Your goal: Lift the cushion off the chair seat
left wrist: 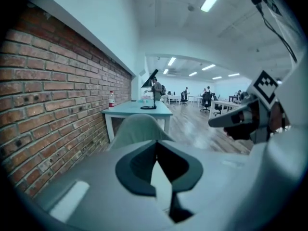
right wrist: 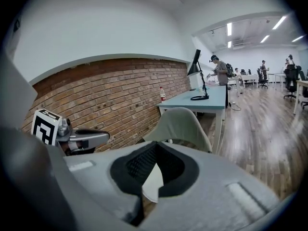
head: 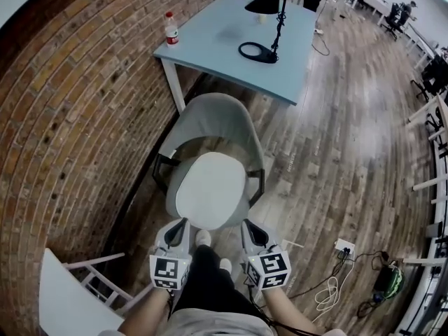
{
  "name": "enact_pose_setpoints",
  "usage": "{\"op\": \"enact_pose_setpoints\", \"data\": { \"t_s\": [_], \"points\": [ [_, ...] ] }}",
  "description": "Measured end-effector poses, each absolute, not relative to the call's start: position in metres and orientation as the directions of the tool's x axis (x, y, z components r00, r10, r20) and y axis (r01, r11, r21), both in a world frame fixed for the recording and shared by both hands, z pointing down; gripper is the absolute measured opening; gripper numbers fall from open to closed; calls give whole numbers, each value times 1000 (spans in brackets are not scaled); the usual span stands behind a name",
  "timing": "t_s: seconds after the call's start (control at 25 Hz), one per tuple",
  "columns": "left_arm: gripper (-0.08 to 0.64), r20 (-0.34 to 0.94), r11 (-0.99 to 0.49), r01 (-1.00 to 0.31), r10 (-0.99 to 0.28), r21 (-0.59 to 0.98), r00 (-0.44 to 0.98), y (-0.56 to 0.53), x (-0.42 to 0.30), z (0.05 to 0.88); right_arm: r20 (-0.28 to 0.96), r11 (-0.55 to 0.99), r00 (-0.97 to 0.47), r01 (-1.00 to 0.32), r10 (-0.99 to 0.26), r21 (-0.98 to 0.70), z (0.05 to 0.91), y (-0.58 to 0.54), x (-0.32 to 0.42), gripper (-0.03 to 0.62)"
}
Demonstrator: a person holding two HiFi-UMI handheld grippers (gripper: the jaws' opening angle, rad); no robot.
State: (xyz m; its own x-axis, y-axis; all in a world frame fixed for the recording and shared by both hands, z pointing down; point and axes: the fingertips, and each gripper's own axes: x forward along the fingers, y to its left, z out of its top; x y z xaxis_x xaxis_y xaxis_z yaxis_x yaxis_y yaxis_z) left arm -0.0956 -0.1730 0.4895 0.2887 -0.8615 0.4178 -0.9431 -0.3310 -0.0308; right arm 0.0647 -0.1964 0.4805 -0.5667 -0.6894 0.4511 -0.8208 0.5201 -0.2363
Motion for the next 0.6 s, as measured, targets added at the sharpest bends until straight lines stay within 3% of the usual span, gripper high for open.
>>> {"op": "enact_pose_setpoints", "data": {
  "t_s": [0.6],
  "points": [
    [-8, 488, -364, -932, -812, 5, 320, -260, -146, 637, 500, 388, -467, -884, -730, -258, 615, -289, 25, -2]
  ]
}}
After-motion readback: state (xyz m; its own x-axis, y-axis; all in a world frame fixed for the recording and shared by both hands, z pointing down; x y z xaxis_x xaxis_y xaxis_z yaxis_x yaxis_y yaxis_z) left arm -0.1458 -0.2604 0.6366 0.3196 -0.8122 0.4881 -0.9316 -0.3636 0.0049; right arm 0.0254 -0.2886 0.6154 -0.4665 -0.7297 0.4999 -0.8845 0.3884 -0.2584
